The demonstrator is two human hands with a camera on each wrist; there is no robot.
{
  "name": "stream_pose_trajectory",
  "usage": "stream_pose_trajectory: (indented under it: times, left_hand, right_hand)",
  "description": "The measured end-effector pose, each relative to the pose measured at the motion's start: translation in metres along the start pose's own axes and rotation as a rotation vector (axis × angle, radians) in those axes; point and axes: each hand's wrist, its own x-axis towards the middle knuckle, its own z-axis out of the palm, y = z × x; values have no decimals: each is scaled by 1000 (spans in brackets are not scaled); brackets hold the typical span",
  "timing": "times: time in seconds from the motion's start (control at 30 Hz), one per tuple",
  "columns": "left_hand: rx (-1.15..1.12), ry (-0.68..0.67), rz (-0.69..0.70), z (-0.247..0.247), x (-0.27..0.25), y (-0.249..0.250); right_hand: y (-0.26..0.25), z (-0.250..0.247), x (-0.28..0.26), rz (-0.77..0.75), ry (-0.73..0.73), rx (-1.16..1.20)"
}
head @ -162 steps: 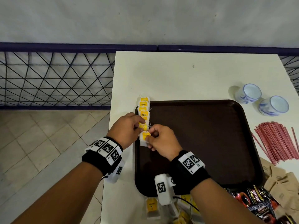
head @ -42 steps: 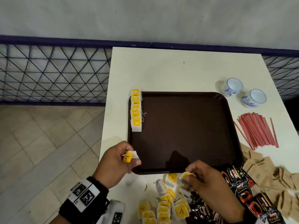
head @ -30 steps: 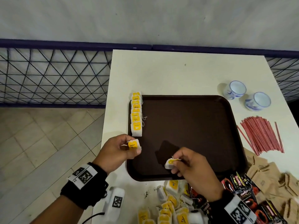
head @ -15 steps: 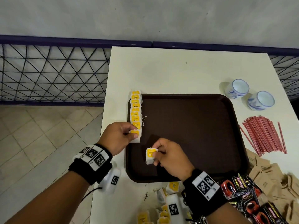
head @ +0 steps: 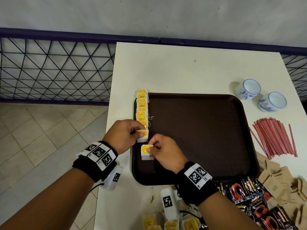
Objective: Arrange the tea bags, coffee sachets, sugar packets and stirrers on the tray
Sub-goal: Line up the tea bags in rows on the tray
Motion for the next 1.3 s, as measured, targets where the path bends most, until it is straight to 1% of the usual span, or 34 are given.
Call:
stream_pose_trajectory:
  times: [0.2, 0.47, 0.63, 0.83, 0.93, 1.0, 1.07, 1.13, 1.2, 1.3]
  left_hand:
    - [43, 62, 56, -1, 6, -4]
    - [61, 85, 60, -1, 9, -8]
    - [28, 105, 40, 3, 9, -12]
    - [44, 112, 50, 4, 10, -13]
    - [61, 181, 54, -3, 6, -9]
    - [74, 244, 70, -9, -4, -4]
    - [64, 258, 74, -9, -23, 3]
    - [30, 236, 46, -4, -50, 5]
    - [-2, 198, 14, 6, -79, 5]
    - [8, 87, -8, 27, -124, 3]
  right_hand:
    - [-8, 1, 9, -25, 36, -23]
    - [-14, 5, 24, -36, 100, -37]
    - [-14, 7, 28, -33, 130, -66]
    - [-13, 11, 35, -3, 166, -90]
    - [-20, 9, 36, -15, 174, -103]
    - [-24, 0, 27, -17, 192, -96]
    - [-20, -15, 5, -11, 209, -112]
    - [-9, -29, -25, -9, 182, -143]
    - [7, -40, -60, 2, 98, -188]
    - [36, -52, -111, 36, -14, -300]
